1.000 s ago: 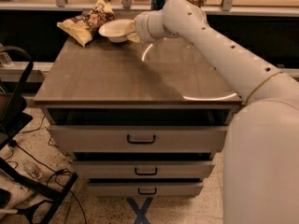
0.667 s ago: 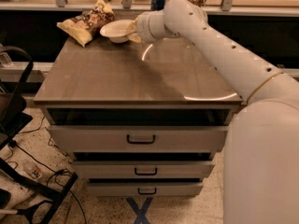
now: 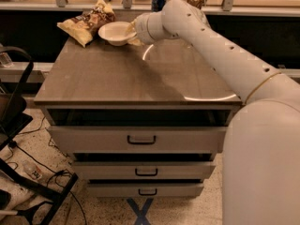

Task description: Move paper bowl near brown chip bag

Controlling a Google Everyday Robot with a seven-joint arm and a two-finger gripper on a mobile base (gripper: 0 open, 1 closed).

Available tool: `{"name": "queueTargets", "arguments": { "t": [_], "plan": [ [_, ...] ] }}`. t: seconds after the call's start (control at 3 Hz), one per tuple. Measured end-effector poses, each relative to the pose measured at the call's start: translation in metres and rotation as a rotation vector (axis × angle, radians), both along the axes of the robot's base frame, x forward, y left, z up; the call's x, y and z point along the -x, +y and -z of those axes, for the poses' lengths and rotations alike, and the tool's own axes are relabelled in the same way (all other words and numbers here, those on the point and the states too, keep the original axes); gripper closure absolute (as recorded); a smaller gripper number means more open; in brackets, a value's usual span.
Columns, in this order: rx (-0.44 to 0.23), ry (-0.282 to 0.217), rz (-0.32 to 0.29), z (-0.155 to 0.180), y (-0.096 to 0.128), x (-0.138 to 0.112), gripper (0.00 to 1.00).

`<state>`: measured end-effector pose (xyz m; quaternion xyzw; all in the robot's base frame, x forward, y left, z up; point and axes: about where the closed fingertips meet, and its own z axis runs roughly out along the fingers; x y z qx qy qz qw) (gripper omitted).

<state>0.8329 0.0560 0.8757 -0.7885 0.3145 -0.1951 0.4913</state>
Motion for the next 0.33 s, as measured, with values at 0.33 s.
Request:
{"name": "queueTargets", "arguments": {
  "t": [0.33],
  "plan": [
    [0.0, 0.003, -0.003, 0.0021, 0.0026, 0.0002, 0.05]
  ]
}}
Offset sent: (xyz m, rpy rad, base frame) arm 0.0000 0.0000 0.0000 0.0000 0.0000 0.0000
